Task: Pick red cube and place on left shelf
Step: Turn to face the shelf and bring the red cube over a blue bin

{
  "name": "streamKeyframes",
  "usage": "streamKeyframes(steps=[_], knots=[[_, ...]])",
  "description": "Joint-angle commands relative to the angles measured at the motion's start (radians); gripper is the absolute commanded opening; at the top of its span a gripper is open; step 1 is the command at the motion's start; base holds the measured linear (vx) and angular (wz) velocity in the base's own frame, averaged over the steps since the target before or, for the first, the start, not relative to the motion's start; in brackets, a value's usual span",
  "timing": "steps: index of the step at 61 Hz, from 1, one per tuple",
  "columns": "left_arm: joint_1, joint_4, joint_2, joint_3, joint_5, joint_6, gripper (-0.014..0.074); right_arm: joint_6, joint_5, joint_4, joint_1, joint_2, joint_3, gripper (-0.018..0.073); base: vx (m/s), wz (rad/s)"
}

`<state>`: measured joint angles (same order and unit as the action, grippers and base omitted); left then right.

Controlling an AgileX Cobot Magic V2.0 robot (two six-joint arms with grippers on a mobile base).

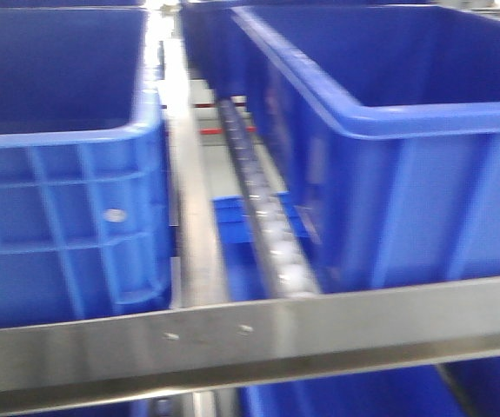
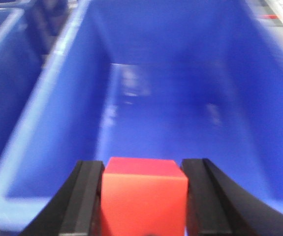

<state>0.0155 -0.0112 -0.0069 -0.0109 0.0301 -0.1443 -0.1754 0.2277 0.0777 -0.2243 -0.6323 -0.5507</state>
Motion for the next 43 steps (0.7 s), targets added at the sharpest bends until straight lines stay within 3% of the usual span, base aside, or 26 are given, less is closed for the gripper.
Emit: streamKeyframes(steps=[1, 22, 43], knots=[[0.005, -0.005, 0.007, -0.022, -0.091, -0.001, 0.0106, 0.005, -0.088, 0.014, 0.005, 0.003, -0.03, 0.0059, 0.06, 0.33], [0.005, -0.005, 0.007, -0.022, -0.091, -0.001, 0.0106, 0.005, -0.088, 0.014, 0.005, 0.003, -0.03, 0.0059, 0.03, 0.3], [0.005, -0.005, 0.007, -0.022, -0.091, -0.001, 0.0106, 0.005, -0.088, 0.014, 0.005, 0.003, -0.03, 0.0059, 0.0, 0.01]])
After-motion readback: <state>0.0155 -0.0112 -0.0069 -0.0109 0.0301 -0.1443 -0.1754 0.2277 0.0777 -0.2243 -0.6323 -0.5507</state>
